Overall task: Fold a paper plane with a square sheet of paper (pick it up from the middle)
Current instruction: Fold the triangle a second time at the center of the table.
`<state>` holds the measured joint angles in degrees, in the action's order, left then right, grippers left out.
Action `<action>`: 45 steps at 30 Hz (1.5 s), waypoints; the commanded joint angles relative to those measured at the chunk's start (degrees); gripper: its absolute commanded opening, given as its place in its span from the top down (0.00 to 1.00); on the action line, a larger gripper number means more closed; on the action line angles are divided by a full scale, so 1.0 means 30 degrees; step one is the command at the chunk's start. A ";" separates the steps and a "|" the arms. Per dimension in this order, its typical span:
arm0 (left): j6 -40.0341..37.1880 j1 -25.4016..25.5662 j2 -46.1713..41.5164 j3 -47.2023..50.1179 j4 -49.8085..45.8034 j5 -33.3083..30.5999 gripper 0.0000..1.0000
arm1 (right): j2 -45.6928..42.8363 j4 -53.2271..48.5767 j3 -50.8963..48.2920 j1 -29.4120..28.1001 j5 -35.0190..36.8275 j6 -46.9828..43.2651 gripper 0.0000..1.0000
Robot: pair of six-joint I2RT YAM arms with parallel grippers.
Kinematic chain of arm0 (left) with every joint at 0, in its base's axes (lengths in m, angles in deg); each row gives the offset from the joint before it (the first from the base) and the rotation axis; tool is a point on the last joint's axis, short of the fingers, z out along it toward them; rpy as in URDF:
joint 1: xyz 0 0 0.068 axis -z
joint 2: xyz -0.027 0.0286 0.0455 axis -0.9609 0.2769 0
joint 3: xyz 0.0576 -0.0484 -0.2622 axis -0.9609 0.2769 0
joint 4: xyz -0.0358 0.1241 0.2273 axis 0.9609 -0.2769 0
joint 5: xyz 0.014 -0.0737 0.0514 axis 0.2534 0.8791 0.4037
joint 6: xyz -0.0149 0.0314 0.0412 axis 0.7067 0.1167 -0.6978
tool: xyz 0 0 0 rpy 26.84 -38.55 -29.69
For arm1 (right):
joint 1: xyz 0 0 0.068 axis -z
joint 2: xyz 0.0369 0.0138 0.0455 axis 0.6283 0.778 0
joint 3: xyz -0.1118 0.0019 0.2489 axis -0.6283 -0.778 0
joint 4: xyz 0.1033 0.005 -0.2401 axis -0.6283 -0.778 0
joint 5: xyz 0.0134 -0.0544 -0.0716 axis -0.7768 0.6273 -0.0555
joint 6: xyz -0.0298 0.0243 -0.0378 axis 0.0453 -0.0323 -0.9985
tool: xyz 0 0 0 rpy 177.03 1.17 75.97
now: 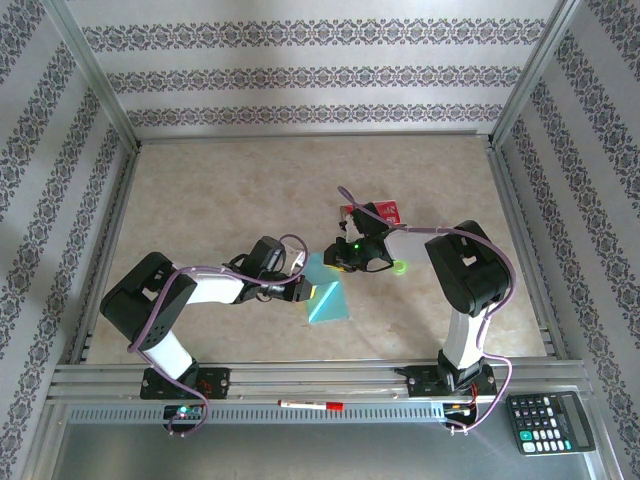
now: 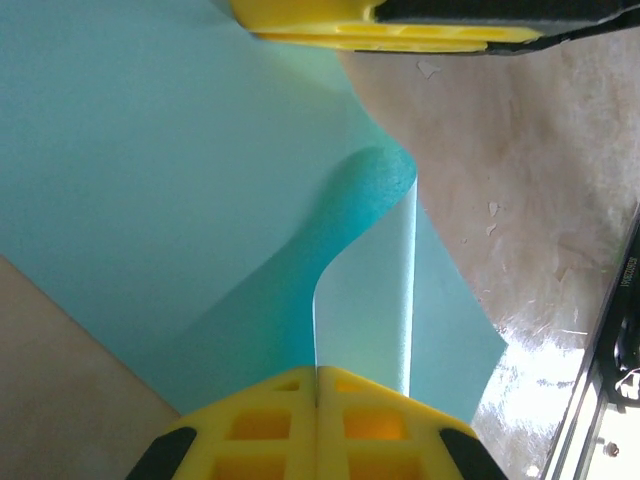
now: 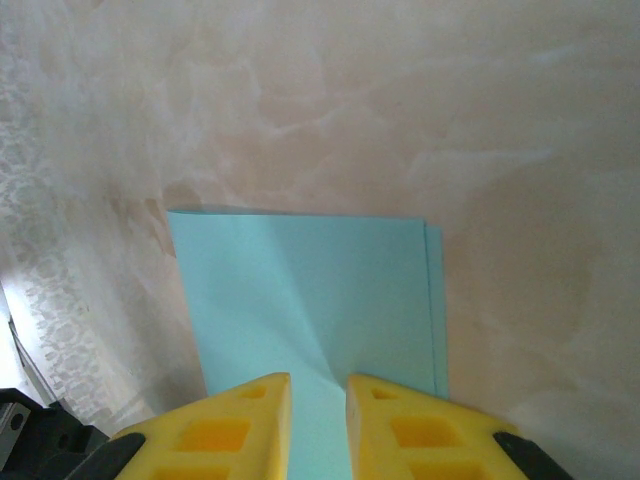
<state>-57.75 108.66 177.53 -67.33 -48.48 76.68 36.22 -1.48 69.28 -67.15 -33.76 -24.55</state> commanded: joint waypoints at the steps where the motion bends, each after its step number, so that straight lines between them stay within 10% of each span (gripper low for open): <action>1: -0.0426 -0.0184 -0.0046 -0.0038 -0.0556 -0.0110 0.98 | 0.0637 -0.0085 -0.0361 0.0062 0.0244 -0.0006 0.77; 45: -0.0462 -0.0184 0.0592 -0.0727 -0.1326 -0.0104 0.99 | 0.0627 0.0108 -0.0483 -0.0010 0.0208 0.0083 0.77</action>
<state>-58.18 108.66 178.57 -68.27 -50.90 75.89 36.44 -0.80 69.17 -67.15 -34.01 -24.49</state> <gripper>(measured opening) 0.044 0.232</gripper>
